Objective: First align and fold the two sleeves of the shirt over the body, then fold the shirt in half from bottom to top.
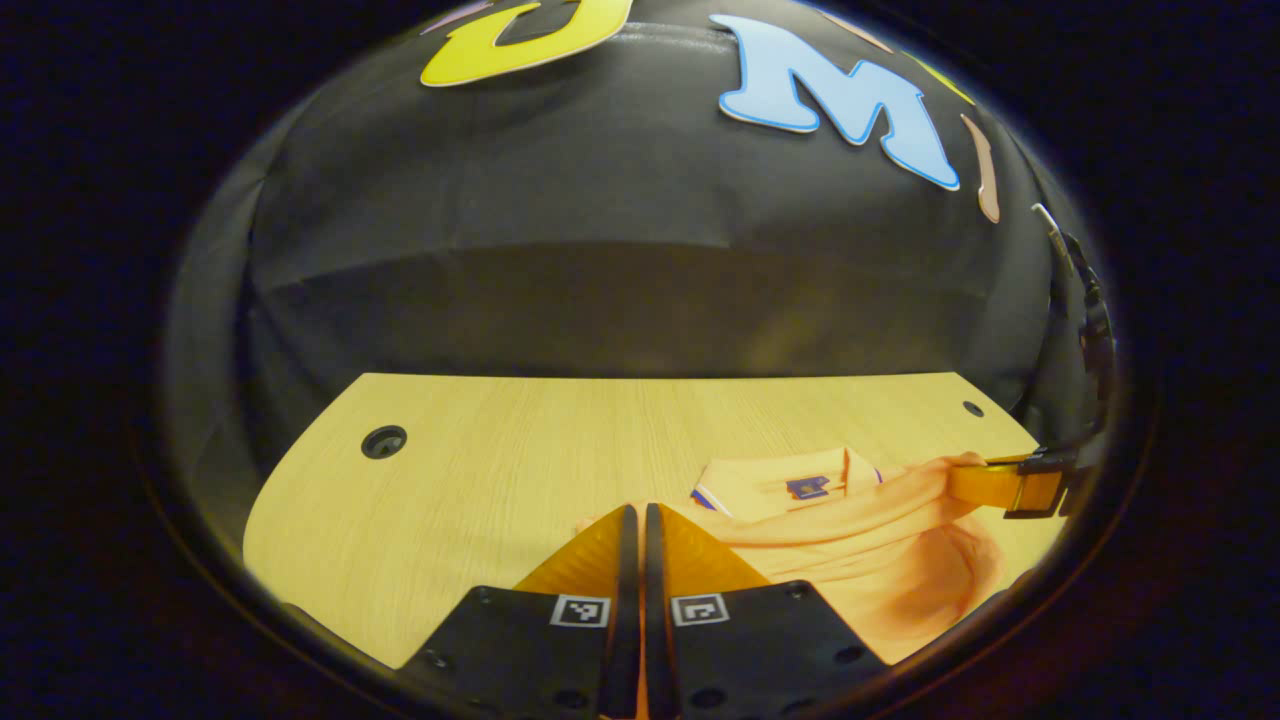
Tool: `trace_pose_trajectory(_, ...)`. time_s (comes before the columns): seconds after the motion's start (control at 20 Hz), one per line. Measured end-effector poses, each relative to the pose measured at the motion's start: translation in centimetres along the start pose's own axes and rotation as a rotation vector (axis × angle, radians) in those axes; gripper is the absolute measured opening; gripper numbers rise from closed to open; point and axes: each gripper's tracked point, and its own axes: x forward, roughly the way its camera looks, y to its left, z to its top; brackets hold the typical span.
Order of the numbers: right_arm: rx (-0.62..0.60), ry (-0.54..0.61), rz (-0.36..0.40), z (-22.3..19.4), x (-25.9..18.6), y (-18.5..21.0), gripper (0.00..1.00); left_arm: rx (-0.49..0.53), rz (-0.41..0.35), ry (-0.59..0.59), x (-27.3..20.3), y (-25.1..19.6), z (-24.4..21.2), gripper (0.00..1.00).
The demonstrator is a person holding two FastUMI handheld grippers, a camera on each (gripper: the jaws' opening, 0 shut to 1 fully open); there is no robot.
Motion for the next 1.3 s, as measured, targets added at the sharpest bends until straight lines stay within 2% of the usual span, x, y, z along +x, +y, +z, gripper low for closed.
trace_pose_trajectory(0.05,-0.010,-0.004,-0.007,0.2,0.1,-0.1,0.06,0.002,-0.013,0.004,-0.1,-0.3,-0.2,0.10)
trace_pose_trajectory(0.1,-0.018,-0.008,-0.012,0.2,-0.4,-0.1,0.11,0.013,-0.006,0.003,-0.4,-0.2,-0.2,0.10)
trace_pose_trajectory(0.2,-0.034,-0.016,-0.022,0.3,-1.3,-0.3,0.27,0.023,0.001,-0.004,-1.3,-0.3,0.0,0.25)
trace_pose_trajectory(0.25,-0.040,-0.024,-0.021,0.4,-1.7,-0.2,0.31,0.019,-0.003,-0.011,-1.8,-0.4,0.3,0.28)
trace_pose_trajectory(0.3,-0.050,-0.031,-0.016,0.4,-2.1,-0.2,0.38,0.012,-0.008,-0.022,-2.6,-0.6,0.5,0.39)
trace_pose_trajectory(0.35,-0.062,-0.035,-0.011,0.3,-2.5,-0.1,0.47,0.004,-0.009,-0.034,-3.3,-0.6,0.8,0.50)
trace_pose_trajectory(0.4,-0.072,-0.041,-0.003,0.2,-3.0,0.0,0.60,-0.005,-0.007,-0.044,-4.2,-0.7,1.0,0.60)
trace_pose_trajectory(0.45,-0.079,-0.055,0.000,0.2,-3.6,0.0,0.69,-0.012,-0.003,-0.052,-5.0,-0.7,1.1,0.63)
trace_pose_trajectory(0.5,-0.083,-0.076,0.003,0.4,-4.4,0.0,0.82,-0.014,0.000,-0.063,-5.9,-0.8,1.3,0.69)
trace_pose_trajectory(0.55,-0.084,-0.094,0.008,0.5,-5.1,0.0,0.88,-0.013,-0.001,-0.076,-6.9,-1.1,1.6,0.70)
trace_pose_trajectory(0.65,-0.083,-0.128,0.017,0.7,-6.8,-0.2,0.91,-0.005,0.005,-0.100,-8.8,-1.6,2.3,0.85)
trace_pose_trajectory(0.7,-0.087,-0.147,0.024,1.0,-7.8,-0.3,0.96,-0.007,0.009,-0.110,-9.9,-1.9,2.6,0.84)
trace_pose_trajectory(0.85,-0.101,-0.204,0.031,1.7,-10.9,-1.0,0.97,0.002,0.025,-0.156,-12.8,-3.0,3.8,0.95)
trace_pose_trajectory(1.05,-0.093,-0.287,0.024,3.2,-15.7,-3.0,0.97,-0.002,0.020,-0.252,-17.2,-5.0,5.8,0.95)
trace_pose_trajectory(1.3,-0.181,-0.422,0.003,4.5,-21.8,-5.6,0.96,-0.004,0.036,-0.374,-23.2,-8.1,7.9,0.94)
